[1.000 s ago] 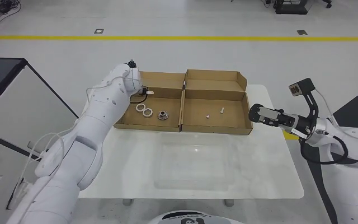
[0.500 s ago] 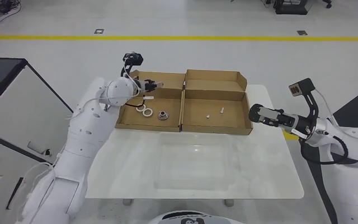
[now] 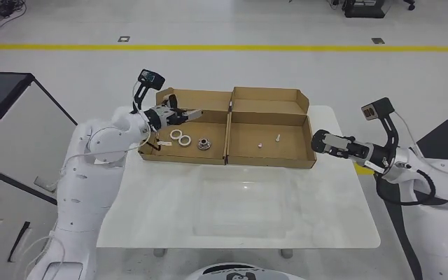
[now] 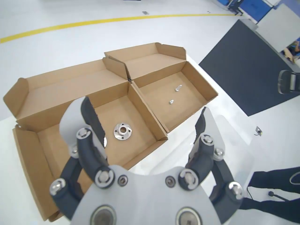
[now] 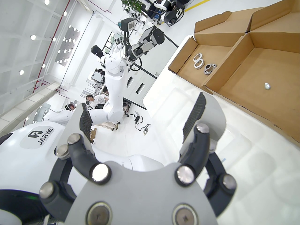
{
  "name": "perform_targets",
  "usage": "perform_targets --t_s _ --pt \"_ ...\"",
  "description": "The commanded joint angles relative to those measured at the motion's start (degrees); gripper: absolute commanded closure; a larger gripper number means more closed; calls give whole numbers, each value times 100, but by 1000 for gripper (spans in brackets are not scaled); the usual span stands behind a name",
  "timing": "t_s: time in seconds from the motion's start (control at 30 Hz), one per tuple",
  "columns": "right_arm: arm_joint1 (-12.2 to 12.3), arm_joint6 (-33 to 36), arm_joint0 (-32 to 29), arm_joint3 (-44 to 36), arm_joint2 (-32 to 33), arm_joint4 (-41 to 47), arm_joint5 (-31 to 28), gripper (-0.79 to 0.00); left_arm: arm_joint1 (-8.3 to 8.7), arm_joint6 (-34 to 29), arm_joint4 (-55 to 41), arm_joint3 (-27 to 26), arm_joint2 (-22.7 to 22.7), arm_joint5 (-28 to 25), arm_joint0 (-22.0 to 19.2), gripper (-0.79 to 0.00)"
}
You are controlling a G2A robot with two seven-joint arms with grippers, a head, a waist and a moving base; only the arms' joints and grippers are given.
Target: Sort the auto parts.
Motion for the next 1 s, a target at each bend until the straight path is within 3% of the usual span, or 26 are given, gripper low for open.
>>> perform_targets --t_s 0.0,0.3,0.97 --pt "0 0 0 0 0 0 0 -785 30 2 -231 -58 -155 -261 130 -785" --pt "0 0 0 0 0 0 0 -785 154 -44 -855 -187 -657 -811 483 -785" --pt "0 0 0 0 0 0 0 -785 159 -49 -868 -187 -674 -827 493 -785"
